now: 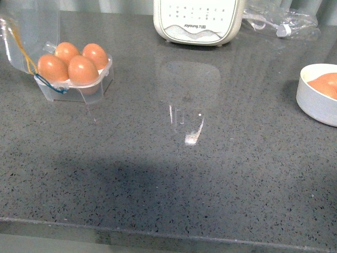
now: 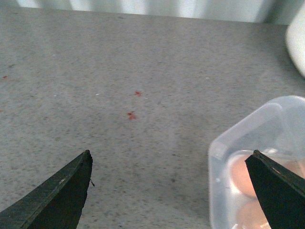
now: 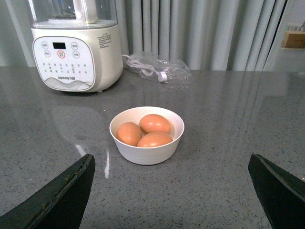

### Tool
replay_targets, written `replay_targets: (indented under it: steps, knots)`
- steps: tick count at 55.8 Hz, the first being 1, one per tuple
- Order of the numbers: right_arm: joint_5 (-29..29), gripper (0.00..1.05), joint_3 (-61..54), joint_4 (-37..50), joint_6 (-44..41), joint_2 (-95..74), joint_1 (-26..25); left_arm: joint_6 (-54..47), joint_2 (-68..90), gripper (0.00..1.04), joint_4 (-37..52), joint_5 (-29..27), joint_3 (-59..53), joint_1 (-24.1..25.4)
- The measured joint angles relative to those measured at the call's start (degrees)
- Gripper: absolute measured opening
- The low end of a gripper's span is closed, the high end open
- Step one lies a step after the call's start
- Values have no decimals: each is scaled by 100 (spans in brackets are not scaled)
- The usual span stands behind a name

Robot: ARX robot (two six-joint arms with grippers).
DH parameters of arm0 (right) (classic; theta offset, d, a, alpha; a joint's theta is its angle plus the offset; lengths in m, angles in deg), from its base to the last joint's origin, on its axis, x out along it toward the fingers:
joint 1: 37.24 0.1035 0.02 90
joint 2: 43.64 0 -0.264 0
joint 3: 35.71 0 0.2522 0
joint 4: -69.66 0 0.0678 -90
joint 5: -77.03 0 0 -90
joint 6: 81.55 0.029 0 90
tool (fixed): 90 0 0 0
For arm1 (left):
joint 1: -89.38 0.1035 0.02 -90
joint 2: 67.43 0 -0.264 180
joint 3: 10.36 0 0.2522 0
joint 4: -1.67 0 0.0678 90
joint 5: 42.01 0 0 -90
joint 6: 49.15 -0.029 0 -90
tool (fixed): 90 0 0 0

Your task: Put egg into box

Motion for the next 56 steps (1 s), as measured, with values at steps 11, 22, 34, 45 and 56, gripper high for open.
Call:
replay_targets:
  steps: [11,22,34,45,56]
  knots:
    - [0,97,0,0,0,0,0,459,-407,98,-402,201,-37,-479]
    - [0,97,0,0,2,0,2,479,-669,98,-817,468,-361,-1043]
    - [0,97,0,0,0,0,0,367,-1172,98,-1237,496,-490,-1189]
    - [0,97,0,0,0,0,0,361,-1784,98,-1521,535,-472,-935]
    - [0,97,0,0,0,0,0,339,-2789,98,-1692,855,-474,-181]
